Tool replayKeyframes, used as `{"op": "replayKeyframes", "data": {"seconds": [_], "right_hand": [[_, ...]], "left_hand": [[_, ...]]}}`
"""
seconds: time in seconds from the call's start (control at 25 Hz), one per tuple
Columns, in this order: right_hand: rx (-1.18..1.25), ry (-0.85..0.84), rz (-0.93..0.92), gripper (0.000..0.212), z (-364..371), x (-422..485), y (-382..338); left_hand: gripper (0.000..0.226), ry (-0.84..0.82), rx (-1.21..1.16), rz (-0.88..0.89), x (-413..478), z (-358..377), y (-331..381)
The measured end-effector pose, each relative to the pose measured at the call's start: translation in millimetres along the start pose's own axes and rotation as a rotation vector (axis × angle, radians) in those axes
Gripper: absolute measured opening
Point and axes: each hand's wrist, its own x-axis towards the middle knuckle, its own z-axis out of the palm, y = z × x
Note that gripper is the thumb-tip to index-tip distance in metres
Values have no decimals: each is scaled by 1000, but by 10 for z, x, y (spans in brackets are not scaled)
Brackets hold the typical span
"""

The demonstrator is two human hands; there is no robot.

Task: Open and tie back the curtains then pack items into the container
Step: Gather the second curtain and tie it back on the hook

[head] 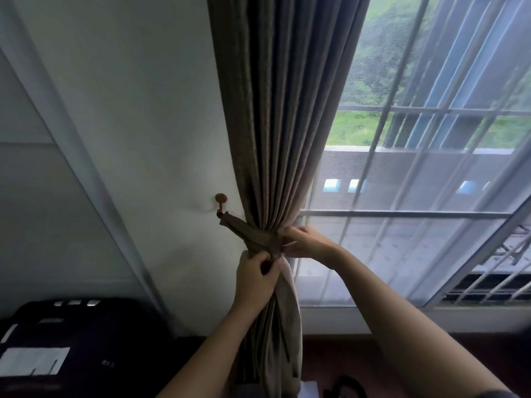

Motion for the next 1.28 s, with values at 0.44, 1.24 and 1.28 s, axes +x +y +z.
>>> {"op": "replayKeyframes", "data": {"seconds": [0.44,1.24,1.28], "right_hand": [[296,91,32,70,2,-18,237],[163,80,-66,101,240,302,291],[109,120,-55,96,258,267,270]], "left_hand": [[19,62,14,143,51,213,-145],[58,518,-90,-72,204,445,-122],[55,524,-70,-64,185,456,-111]]}}
